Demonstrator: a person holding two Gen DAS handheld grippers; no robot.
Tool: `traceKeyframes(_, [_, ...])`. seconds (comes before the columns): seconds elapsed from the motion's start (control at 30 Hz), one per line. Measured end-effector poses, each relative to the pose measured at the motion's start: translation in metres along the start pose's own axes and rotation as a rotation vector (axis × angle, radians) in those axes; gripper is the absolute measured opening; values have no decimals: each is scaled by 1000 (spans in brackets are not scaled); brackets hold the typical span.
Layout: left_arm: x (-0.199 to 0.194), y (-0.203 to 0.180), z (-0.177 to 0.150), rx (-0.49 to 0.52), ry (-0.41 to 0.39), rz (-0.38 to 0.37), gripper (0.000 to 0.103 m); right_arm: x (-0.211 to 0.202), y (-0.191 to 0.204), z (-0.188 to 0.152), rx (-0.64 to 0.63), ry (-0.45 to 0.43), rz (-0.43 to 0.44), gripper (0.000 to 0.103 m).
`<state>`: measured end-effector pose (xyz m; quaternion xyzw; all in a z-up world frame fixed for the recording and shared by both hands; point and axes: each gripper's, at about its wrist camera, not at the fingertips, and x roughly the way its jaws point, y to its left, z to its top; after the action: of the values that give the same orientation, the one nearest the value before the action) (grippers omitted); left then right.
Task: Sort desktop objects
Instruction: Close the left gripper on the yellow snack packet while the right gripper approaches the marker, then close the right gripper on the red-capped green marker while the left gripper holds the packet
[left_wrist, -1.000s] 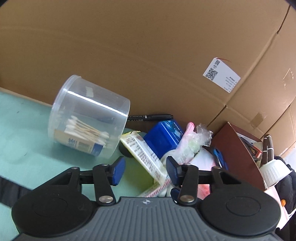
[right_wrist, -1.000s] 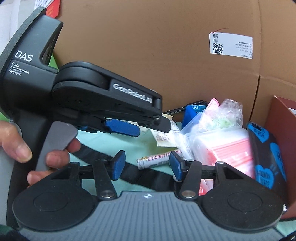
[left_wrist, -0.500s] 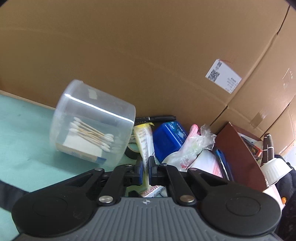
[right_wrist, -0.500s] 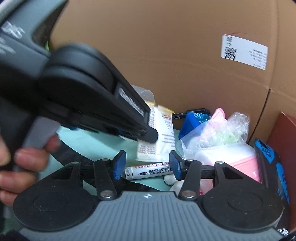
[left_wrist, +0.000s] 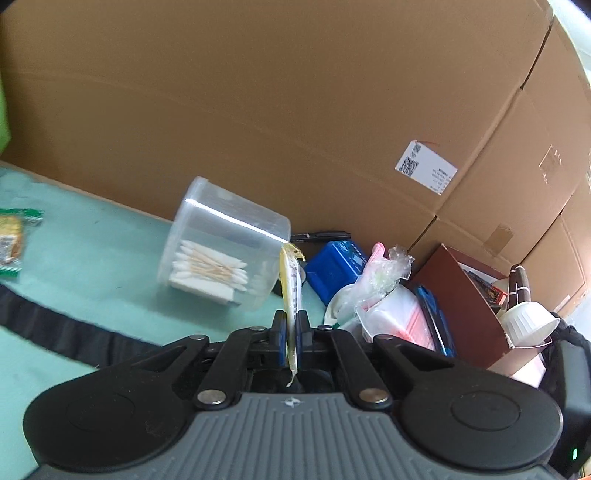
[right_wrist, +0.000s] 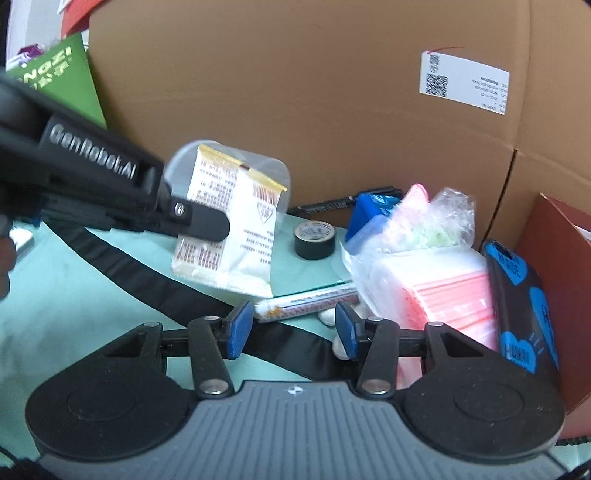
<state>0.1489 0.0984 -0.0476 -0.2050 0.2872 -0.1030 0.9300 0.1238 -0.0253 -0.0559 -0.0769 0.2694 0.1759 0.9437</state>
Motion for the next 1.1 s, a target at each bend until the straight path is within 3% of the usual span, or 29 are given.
traceKeyframes(0.1, [-20,10,-6,-41,-36,14,2,7,6,9,0,-16,10,48])
traceKeyframes(0.23, [-39,26,-8,-96,-70,44,2,16,24,16,-132,-62,-22,48])
traceKeyframes(0.4, [-37,33,-10,-104,-44,53,2,46,26,20,-166,24,-25,46])
traceKeyframes(0.57, [-32,28,-16,-78,-17,22,2,14,27,3,-244,28,-104,45])
traceKeyframes(0.67, [-31,25,-19,-59,-15,21,2,-4,15,-6,-191,40,-128,46])
traceKeyframes(0.77, [-27,24,-20,-47,-3,24,2,-12,-6,-16,-38,42,-85,45])
traceKeyframes(0.9, [-22,22,-23,-26,9,43,3,-11,-7,-12,45,44,-82,47])
traceKeyframes(1.0, [-16,22,-25,-19,32,53,9,-4,-9,-4,149,39,-67,54])
traceKeyframes(1.1, [-12,21,-28,-13,53,60,11,8,-1,-5,121,65,-146,52])
